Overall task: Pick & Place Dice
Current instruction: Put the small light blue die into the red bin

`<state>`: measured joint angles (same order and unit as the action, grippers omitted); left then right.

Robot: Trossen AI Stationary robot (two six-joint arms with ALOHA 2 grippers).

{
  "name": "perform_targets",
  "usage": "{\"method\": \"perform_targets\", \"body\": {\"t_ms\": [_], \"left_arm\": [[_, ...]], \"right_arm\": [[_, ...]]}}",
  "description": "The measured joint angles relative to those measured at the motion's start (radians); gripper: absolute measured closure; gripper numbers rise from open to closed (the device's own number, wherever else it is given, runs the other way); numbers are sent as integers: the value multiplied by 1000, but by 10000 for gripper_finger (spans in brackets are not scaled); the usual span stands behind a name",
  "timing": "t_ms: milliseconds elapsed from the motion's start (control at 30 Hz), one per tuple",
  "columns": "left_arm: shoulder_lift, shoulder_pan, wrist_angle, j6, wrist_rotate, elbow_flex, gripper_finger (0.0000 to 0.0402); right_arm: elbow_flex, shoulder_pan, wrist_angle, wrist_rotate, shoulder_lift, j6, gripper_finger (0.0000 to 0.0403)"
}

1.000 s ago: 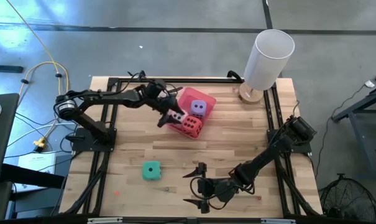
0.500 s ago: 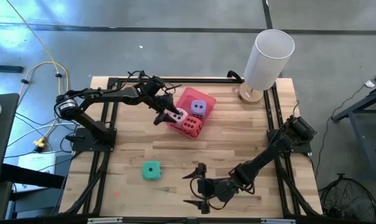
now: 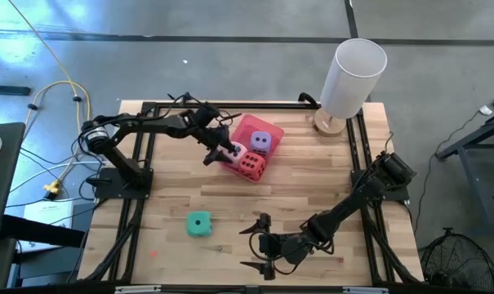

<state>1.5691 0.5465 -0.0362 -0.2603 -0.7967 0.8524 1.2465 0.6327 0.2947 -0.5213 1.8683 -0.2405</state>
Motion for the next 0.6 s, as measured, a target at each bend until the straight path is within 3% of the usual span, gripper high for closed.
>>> {"method": "perform_targets", "body": {"t_ms": [600], "left_arm": [[0, -7, 11, 14, 18, 0, 143]], "right_arm": [[0, 0, 0, 0, 0, 0, 9]]}}
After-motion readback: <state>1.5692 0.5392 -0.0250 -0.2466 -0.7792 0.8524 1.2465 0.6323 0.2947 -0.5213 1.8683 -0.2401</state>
